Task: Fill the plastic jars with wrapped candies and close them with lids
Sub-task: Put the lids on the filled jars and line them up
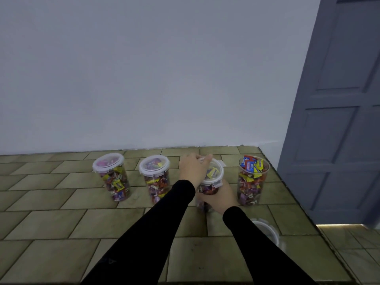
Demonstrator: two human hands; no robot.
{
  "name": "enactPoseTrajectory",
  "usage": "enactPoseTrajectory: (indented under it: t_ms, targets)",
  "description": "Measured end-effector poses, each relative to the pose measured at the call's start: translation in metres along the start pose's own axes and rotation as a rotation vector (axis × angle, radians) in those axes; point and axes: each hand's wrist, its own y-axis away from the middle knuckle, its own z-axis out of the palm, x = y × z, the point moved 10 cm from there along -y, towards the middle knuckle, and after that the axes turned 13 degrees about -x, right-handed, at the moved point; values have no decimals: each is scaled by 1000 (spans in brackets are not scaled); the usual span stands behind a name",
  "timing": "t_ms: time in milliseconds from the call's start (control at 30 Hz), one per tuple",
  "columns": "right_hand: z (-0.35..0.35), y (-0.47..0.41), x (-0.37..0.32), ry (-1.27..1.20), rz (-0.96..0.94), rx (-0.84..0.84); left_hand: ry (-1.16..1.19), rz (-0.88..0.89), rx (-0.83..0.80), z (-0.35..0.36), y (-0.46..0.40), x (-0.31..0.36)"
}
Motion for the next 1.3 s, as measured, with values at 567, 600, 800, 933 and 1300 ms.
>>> enactPoseTrajectory:
  t_ms: [567,600,800,933,1300]
  targets:
    - [5,-8,10,114,68,-22,69,-68,24,-2,-15,-8]
    - [5,-9,10,106,67,-24,101,-60,12,1,-15,-8]
    - [6,-8,9,96,75,-54,146,-98,-54,9,-12,-10]
    - [10,2,2,8,80,-97,122,-107,-62,6,-5,-8]
    - [-32,41,-50,232,-142,195,-354,-7,176,-31,44,3]
